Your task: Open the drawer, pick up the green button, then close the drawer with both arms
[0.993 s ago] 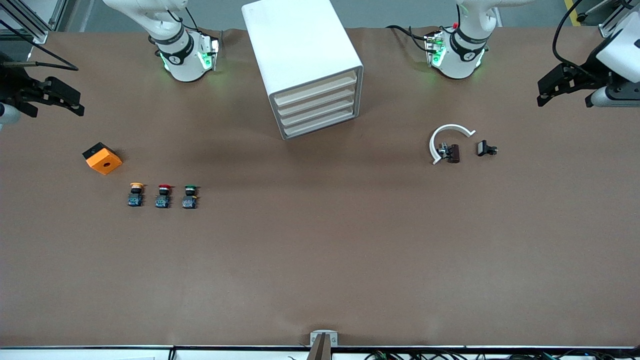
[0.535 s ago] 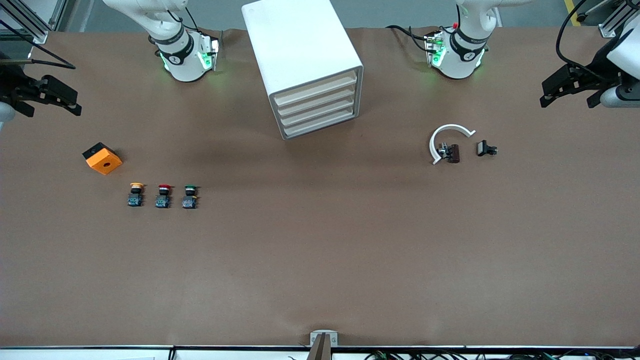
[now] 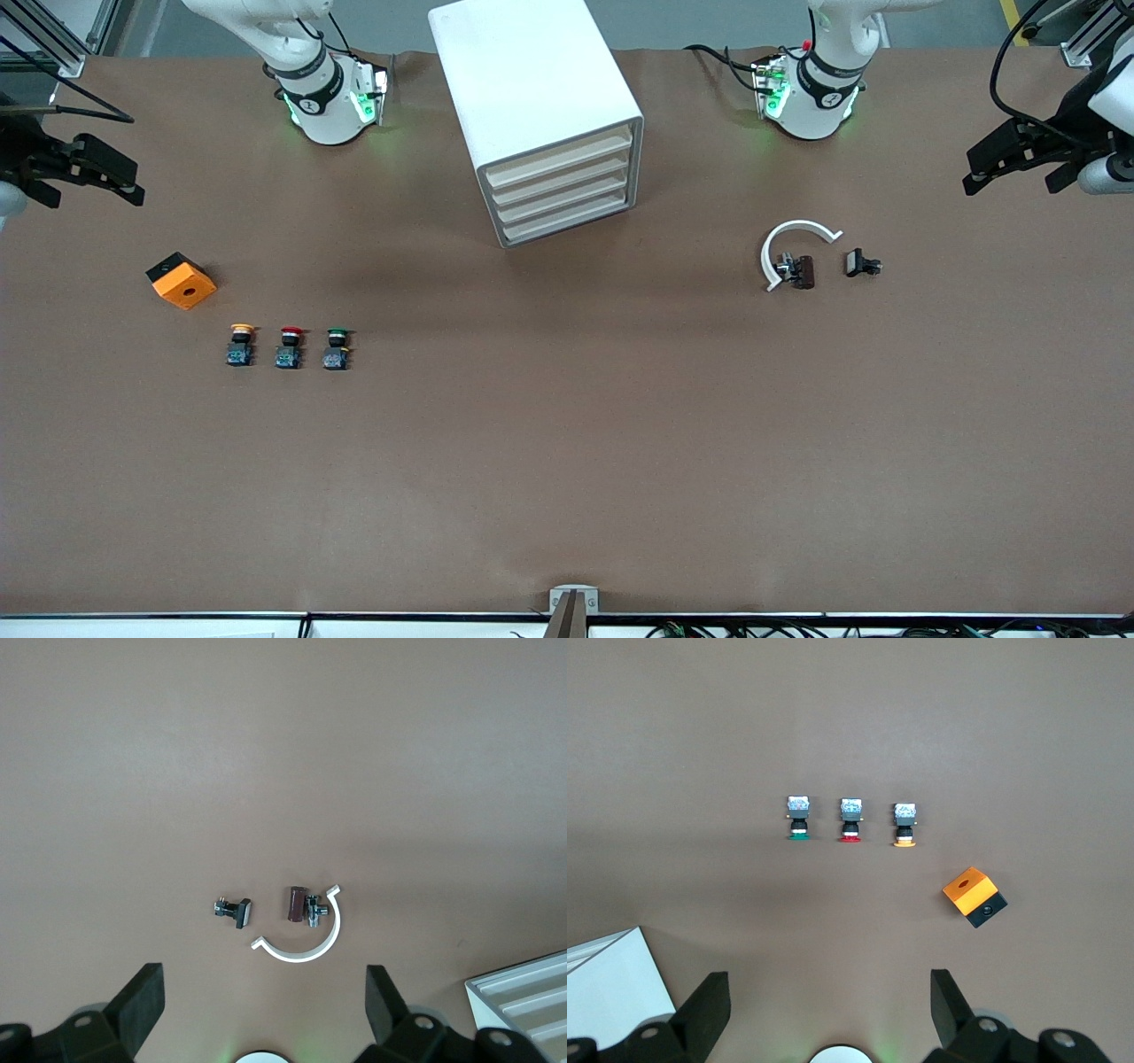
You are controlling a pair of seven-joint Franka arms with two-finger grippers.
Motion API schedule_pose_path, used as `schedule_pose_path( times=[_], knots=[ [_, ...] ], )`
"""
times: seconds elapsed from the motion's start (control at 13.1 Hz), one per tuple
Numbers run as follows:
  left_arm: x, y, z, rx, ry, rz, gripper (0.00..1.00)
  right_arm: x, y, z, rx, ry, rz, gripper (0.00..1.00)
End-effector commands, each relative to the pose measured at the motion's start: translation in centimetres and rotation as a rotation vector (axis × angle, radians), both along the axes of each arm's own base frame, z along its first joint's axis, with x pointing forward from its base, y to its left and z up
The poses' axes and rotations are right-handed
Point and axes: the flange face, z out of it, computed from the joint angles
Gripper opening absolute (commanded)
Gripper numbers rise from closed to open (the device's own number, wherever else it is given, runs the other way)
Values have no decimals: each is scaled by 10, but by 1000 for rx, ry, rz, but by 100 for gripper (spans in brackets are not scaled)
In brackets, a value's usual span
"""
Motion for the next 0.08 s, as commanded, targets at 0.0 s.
schedule_pose_path(
  times=[0.0],
  knots=[
    [4,3,6,-7,-12,-8,100,3,5,4,-10,-1,11,100]
  ],
)
